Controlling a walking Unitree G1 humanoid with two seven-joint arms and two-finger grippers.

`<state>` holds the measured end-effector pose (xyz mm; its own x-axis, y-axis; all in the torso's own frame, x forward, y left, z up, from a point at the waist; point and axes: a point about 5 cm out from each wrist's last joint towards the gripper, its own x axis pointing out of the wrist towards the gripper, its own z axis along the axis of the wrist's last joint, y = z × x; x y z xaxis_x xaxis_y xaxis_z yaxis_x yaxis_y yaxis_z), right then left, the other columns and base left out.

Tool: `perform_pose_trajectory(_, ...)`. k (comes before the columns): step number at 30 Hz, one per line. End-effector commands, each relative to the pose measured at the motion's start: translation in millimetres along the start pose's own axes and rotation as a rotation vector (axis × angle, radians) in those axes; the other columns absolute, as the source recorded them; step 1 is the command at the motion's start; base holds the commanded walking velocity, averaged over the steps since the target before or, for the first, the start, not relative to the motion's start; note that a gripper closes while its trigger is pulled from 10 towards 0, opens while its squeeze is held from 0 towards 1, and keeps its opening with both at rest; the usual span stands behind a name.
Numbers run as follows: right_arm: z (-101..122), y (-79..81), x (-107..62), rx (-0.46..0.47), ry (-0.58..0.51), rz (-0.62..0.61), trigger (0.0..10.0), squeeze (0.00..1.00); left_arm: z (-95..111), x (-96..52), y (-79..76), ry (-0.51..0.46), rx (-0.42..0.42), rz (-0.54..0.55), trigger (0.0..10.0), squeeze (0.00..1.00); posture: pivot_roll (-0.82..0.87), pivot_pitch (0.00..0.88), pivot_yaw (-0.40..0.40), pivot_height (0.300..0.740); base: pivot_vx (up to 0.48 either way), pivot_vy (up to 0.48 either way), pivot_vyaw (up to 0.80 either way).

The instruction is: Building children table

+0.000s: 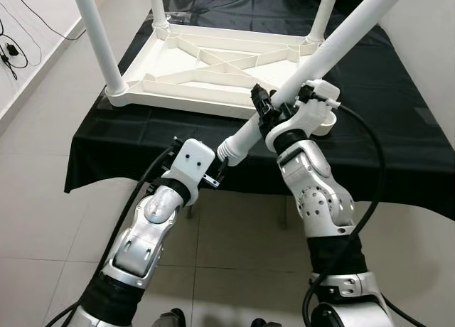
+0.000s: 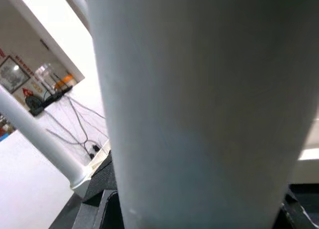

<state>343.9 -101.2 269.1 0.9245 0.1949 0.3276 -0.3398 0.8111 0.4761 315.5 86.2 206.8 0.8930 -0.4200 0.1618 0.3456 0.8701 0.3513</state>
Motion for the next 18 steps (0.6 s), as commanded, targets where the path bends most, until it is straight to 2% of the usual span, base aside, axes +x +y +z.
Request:
perform_pose_trajectory(1, -5, 13.6, -3.2, 0.039, 0.031, 0.081, 10.0, 0.0, -8, 1.7, -7.4, 0.032, -0.007, -0.033, 10.0, 0.0, 0.09, 0.187, -0.04, 0.74, 0.0, 0.0, 0.0)
perform_pose_trajectory(5, -10, 18.9, -8.4, 0.047, 0.056, 0.108, 10.0, 0.0, -8, 9.7, -21.2, 0.023, -0.025, -0.076, 10.0, 0.0, 0.08, 0.188, -0.039, 0.74, 0.0, 0.0, 0.0)
perform_pose_trajectory(11, -11, 21.3, -9.7, 0.049, 0.061, 0.12, 10.0, 0.0, -9, 13.2, -26.4, 0.017, -0.025, -0.095, 10.0, 0.0, 0.08, 0.188, -0.037, 0.74, 0.0, 0.0, 0.0)
perform_pose_trajectory(16, -11, 19.3, -9.3, 0.017, 0.062, 0.112, 10.0, 0.0, -3, 15.5, -29.6, -0.014, -0.03, -0.113, 10.0, 0.0, 0.08, 0.188, -0.037, 0.74, 0.0, 0.0, 0.0)
perform_pose_trajectory(18, -12, 14.7, -6.5, -0.023, 0.062, 0.094, 10.0, 0.0, 3, 15.9, -31.8, -0.04, -0.032, -0.12, 10.0, 0.0, 0.08, 0.188, -0.037, 0.74, 0.0, 0.0, 0.0)
